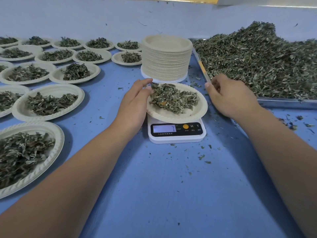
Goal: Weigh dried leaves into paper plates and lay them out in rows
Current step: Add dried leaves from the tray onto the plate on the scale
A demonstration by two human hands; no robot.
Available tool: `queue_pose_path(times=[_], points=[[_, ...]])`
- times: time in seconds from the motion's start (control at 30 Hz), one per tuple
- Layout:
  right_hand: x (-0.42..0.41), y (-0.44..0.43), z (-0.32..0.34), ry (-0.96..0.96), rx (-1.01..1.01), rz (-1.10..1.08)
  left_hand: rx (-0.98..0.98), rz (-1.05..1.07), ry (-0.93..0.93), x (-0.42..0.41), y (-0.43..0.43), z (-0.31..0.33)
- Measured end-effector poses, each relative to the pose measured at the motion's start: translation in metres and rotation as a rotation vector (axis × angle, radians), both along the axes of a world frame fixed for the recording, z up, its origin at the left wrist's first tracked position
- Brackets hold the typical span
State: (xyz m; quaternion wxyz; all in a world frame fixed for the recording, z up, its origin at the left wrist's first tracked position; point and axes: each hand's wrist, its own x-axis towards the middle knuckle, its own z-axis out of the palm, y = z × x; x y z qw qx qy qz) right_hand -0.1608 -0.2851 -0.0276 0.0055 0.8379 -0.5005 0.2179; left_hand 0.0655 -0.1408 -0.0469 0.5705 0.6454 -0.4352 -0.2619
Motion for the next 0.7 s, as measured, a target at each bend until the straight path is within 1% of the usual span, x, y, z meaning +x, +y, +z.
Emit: queue_pose_path(times=[0.1, 0.17, 0.27, 0.33, 0.47, 0.6, 0.7], points=[[0.002, 0.011, 0.009, -0.134, -0.114, 0.105, 0.021, 0.001, 0.005, 0.0, 0.0, -0.001], [0.002, 0.026, 0.009, -0.182, -0.12, 0.164, 0.027, 0.0, 0.038, 0.0, -0.001, -0.002], [-0.002, 0.044, 0.002, -0.111, -0.083, 0.214, 0.04, -0.001, 0.088, 0.001, -0.004, -0.003], [-0.006, 0.05, 0.0, -0.077, -0.032, 0.21, 0.052, -0.001, 0.112, 0.001, -0.004, -0.003], [-0.013, 0.053, -0.001, -0.117, 0.0, 0.204, 0.067, 0.002, 0.126, 0.001, -0.005, -0.003], [-0.011, 0.059, -0.005, -0.14, 0.092, 0.293, 0.067, -0.012, 0.187, 0.002, -0.006, -0.005], [-0.008, 0.061, -0.009, -0.176, 0.141, 0.317, 0.077, -0.006, 0.223, 0.003, -0.006, -0.005]])
